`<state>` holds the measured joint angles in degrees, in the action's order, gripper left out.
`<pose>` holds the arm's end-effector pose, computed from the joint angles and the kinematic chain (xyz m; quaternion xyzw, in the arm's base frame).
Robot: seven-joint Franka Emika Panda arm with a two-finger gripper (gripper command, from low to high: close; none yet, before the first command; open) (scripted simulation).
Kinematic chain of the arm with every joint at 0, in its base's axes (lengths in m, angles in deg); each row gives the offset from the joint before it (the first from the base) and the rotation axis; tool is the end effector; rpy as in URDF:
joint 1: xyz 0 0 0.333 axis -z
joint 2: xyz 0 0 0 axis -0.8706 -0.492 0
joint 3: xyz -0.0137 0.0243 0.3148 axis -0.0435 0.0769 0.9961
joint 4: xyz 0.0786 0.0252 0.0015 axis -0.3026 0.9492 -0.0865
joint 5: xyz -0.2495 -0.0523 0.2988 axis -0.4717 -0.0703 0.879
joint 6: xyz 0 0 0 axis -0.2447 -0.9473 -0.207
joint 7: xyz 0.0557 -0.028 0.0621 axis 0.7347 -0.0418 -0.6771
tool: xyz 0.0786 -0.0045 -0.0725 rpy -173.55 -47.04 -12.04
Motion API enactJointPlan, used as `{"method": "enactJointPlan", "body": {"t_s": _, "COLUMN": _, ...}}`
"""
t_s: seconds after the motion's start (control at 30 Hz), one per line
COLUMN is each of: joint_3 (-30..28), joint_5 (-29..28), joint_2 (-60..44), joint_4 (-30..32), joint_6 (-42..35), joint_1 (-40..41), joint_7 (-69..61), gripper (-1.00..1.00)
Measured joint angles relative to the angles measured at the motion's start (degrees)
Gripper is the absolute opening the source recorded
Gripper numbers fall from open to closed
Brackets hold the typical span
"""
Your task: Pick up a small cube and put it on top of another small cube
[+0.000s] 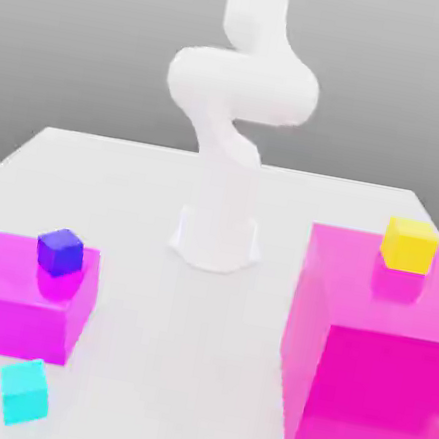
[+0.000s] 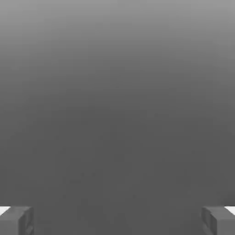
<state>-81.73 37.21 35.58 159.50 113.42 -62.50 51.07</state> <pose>0.3802 -0.0176 0.6751 -0.8702 0.3398 -0.3252 0.1470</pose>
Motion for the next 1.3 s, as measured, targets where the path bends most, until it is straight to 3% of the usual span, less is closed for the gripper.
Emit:
{"method": "enactJointPlan", "body": {"t_s": 0.33, "joint_3": -13.2, "joint_5": 6.8, "joint_2": -20.9, "joint_4": 2.7, "joint_6": 7.3, "joint_1": -6.1, "joint_7": -22.7, "gripper": 0.00}}
{"method": "enactJointPlan", "body": {"t_s": 0.57, "joint_3": -18.7, "joint_5": 13.5, "joint_2": -35.7, "joint_4": 4.6, "joint_6": 12.1, "joint_1": -6.4, "joint_7": -39.7, "gripper": 0.00}}
{"method": "enactJointPlan", "body": {"t_s": 0.73, "joint_3": -19.4, "joint_5": 16.5, "joint_2": -45.9, "joint_4": 5.9, "joint_6": 15.7, "joint_1": -3.4, "joint_7": -50.6, "gripper": 0.00}}
{"method": "enactJointPlan", "body": {"t_s": 0.9, "joint_3": -20.3, "joint_5": 15.4, "joint_2": -55.0, "joint_4": 7.5, "joint_6": 20.0, "joint_1": -0.6, "joint_7": -58.6, "gripper": 0.00}}
{"method": "enactJointPlan", "body": {"t_s": 1.07, "joint_3": -14.9, "joint_5": 21.0, "joint_2": -64.7, "joint_4": 6.0, "joint_6": 26.7, "joint_1": 4.6, "joint_7": -64.9, "gripper": 0.00}}
{"method": "enactJointPlan", "body": {"t_s": 1.1, "joint_3": -13.4, "joint_5": 22.2, "joint_2": -66.5, "joint_4": 5.5, "joint_6": 28.0, "joint_1": 5.9, "joint_7": -65.8, "gripper": -1.00}}
{"method": "enactJointPlan", "body": {"t_s": 1.3, "joint_3": -12.6, "joint_5": 22.9, "joint_2": -67.3, "joint_4": 5.3, "joint_6": 28.5, "joint_1": 6.5, "joint_7": -66.3, "gripper": -1.00}}
